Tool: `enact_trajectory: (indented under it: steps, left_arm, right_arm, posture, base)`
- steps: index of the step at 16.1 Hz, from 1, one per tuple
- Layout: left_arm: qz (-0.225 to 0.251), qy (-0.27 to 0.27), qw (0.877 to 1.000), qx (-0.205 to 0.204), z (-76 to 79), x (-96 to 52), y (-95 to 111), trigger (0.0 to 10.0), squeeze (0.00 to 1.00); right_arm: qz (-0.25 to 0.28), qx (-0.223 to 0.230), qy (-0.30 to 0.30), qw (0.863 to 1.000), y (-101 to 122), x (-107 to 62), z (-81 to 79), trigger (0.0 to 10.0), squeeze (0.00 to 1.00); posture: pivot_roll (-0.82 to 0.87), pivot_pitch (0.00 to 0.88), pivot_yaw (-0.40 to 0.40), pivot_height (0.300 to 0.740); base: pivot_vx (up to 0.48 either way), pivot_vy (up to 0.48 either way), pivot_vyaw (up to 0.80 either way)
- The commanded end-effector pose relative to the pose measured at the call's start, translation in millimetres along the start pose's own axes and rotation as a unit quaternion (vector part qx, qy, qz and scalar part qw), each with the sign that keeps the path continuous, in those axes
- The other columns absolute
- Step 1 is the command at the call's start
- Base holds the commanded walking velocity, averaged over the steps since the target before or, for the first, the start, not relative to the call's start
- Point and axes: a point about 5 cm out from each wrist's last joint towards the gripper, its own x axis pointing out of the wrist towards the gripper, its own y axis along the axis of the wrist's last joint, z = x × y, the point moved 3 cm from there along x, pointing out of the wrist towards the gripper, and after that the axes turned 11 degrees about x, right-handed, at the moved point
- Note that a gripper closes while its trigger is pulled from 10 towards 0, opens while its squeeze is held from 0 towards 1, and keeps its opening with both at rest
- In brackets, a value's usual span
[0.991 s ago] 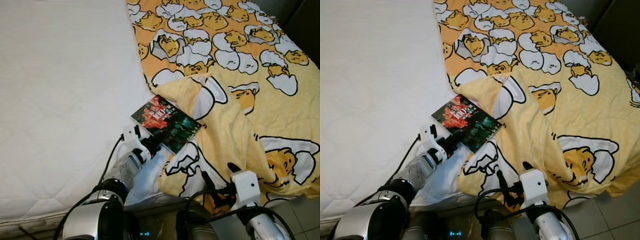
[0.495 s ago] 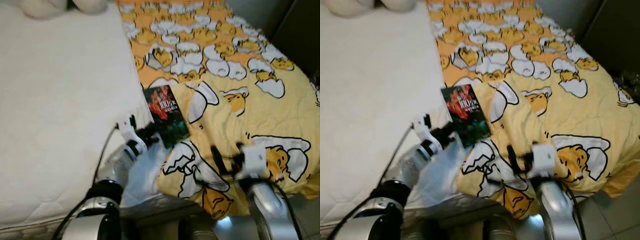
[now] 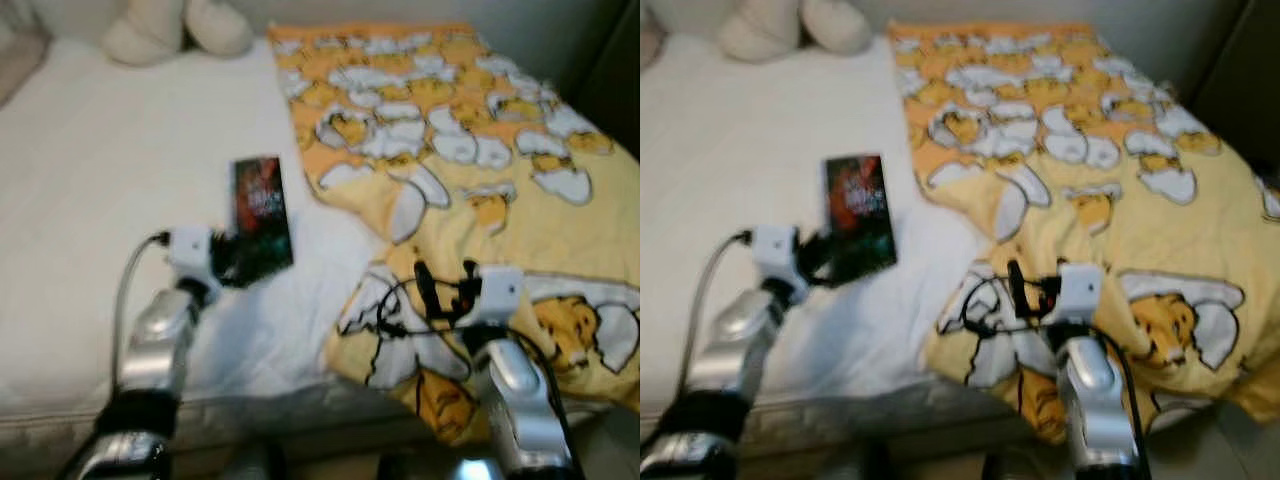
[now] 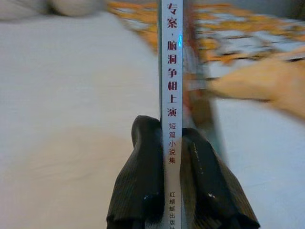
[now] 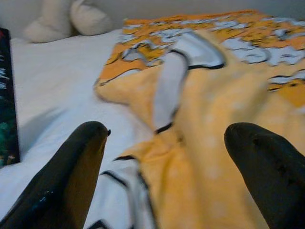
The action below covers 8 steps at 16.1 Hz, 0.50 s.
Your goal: Clean up the room
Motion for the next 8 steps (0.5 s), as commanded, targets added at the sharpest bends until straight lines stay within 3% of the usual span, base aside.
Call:
enact_trajectory:
  steps: [1, 2, 5, 8]
  left_arm:
    - [0.017, 0.033, 0.999, 0.02, -7.5, -3.2, 9.7, 0.0, 0.0]
    - [0.007, 0.055, 0.998, 0.016, -3.0, -11.2, 4.3, 0.0, 0.0]
    - [0.013, 0.054, 0.998, 0.012, 20.6, -9.9, 8.6, 0.0, 0.0]
    - [0.029, 0.044, 0.998, 0.034, 25.1, -5.5, 20.5, 0.0, 0.0]
  right_arm:
    - [0.008, 0.01, 0.005, 1.0, 2.9, 4.3, -0.6, 10.0, 0.0]
    - [0.0, 0.006, 0.02, 1.0, 3.4, 12.1, -2.5, 10.0, 0.0]
    - [0.008, 0.001, 0.03, 1.0, 13.6, 26.1, -3.4, 10.0, 0.0]
    - [0.015, -0.003, 0.036, 0.999, 15.9, 31.3, -5.9, 10.0, 0.0]
  posture:
    - [-0.02, 0.0, 0.016, 0.684]
    - [-0.01, 0.0, 0.001, 0.684]
    - [0.0, 0.0, -0.032, 0.684]
    - [0.02, 0.0, -0.048, 0.688]
  base:
    - [0.0, 0.0, 0.0]
    - [0.0, 0.48, 0.0]
    - [0.0, 0.48, 0.52]
    - [0.0, 0.479, 0.16]
